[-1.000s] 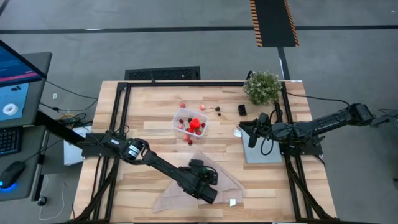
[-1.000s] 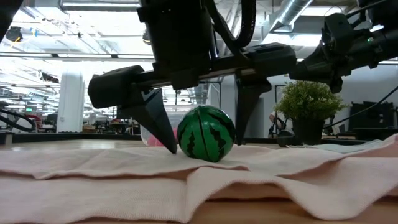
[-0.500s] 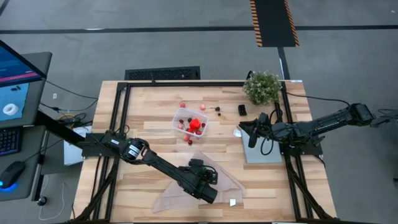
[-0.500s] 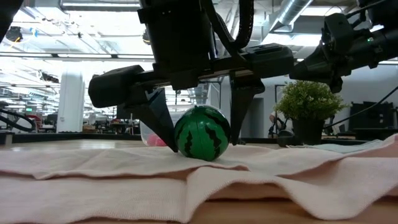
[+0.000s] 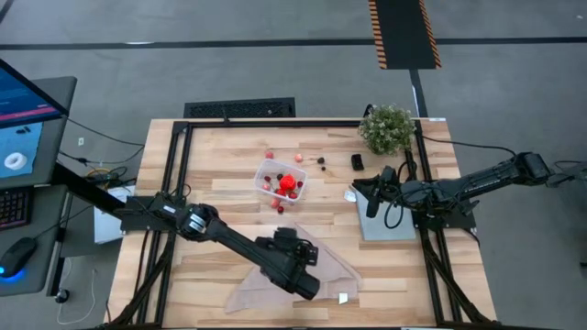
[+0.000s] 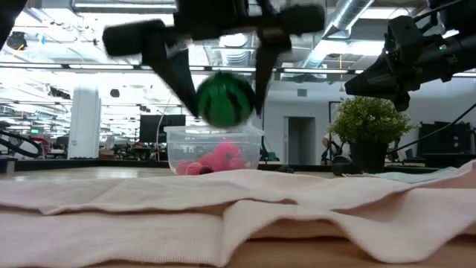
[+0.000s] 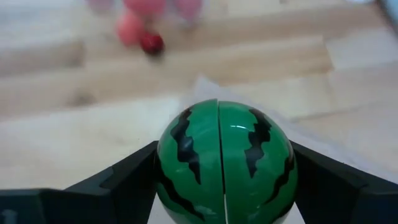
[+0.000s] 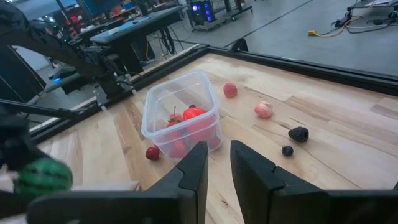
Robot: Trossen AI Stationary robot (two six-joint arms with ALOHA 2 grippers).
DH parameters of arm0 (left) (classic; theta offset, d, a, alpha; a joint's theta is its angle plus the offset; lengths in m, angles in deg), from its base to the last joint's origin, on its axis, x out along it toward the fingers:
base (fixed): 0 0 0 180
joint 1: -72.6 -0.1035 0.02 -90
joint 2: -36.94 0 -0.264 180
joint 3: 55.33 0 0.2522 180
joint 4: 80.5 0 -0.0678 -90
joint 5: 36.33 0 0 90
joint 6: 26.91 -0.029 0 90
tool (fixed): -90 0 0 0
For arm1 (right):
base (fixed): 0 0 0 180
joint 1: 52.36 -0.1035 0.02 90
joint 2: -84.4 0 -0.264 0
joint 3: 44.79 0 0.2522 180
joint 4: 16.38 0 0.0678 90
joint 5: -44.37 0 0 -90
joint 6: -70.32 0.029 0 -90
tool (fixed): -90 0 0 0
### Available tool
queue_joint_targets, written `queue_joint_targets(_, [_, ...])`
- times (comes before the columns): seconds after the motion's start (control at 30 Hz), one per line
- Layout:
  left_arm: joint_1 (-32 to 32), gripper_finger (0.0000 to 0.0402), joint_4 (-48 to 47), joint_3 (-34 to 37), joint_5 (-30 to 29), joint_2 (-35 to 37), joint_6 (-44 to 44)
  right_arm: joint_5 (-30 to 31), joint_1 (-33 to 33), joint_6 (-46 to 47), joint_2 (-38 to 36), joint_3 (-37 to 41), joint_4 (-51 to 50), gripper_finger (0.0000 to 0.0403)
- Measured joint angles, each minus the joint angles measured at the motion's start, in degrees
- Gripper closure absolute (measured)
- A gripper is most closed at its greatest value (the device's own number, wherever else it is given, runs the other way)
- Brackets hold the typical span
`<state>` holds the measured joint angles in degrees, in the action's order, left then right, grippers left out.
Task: Pick and placing Produce into tupperware
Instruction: Put the watermelon into the transparent bin, then put the blackberry into the transparent bin
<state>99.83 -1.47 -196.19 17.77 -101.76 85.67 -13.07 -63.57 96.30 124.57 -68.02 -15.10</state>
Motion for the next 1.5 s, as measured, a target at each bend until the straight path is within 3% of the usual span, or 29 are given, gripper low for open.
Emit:
queue_joint_targets(0.17, [-0.7,0.0106,-2.5,-3.4,-3.8,1.3,-3.0,0.0,0.0,0.0,0.0,0.0,0.0,0.031])
queue_joint_targets(0.43, [-4.7,0.0105,-2.8,1.1,-6.8,8.5,-8.6,0.0,0.0,0.0,0.0,0.0,0.0,0.031])
queue_joint_targets(0.73, [-10.8,0.0106,-2.5,16.4,-7.0,21.8,-10.1,0.0,0.0,0.0,0.0,0.0,0.0,0.031])
queue_joint_targets(0.97, [-18.9,0.0106,8.9,27.4,-4.1,26.8,-20.9,0.0,0.0,0.0,0.0,0.0,0.0,0.031])
queue_joint_targets(1.17, [-26.3,0.0106,17.6,30.4,-0.8,27.0,-31.4,0.0,0.0,0.0,0.0,0.0,0.0,0.031])
queue_joint_targets(1.3, [-28.1,0.0096,21.4,32.9,2.3,27.0,-34.4,0.0,0.0,0.0,0.0,0.0,0.0,0.031])
queue_joint_targets(1.5, [-28.5,0.0053,24.2,33.6,1.9,27.0,-35.8,0.0,0.0,0.0,0.0,0.0,0.0,0.031])
